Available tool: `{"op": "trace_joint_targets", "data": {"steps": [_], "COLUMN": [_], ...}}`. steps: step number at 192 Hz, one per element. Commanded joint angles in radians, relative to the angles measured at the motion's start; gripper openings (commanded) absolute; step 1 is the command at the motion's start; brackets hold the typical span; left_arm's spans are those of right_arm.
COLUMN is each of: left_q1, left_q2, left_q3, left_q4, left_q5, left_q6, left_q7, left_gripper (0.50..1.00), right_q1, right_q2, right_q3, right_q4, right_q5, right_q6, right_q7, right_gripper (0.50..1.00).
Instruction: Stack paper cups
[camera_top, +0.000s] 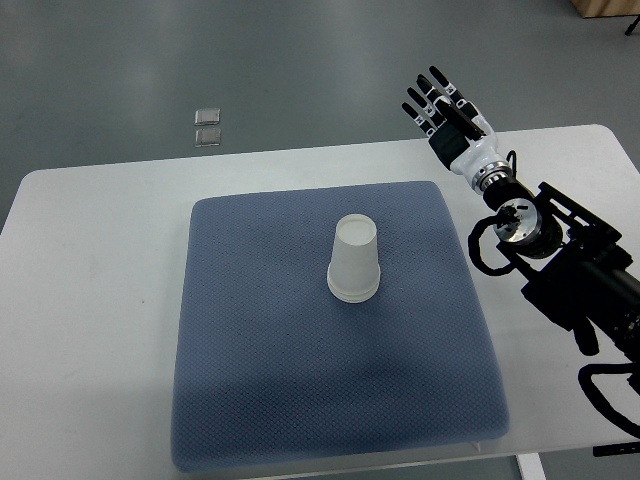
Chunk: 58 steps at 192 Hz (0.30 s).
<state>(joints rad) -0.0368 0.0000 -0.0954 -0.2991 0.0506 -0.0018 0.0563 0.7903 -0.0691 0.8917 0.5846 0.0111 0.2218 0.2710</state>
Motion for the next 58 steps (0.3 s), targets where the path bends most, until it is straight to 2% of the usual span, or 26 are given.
{"op": "trace_joint_targets", "data": {"steps": [1, 58], "left_q1": [0.000, 0.000], "left_q2": [0.000, 0.000], "left_q3": [0.000, 0.002], "left_q4": [0.000, -0.002], "left_q5": [0.000, 0.000], "left_q6": [0.000, -0.001], "left_q7": [0.000, 0.000], "left_gripper": [1.000, 1.000], "right_q1": [-0.010, -0.017], "right_q2": [0.000, 0.000], "right_q3": [0.003, 0.001], "right_q4": [-0.015, -0.043], "right_q5": [0.001, 0.000], "right_q6": [0.031, 0.041], "right_q7": [0.000, 0.000], "right_gripper": [0.825, 0.825]}}
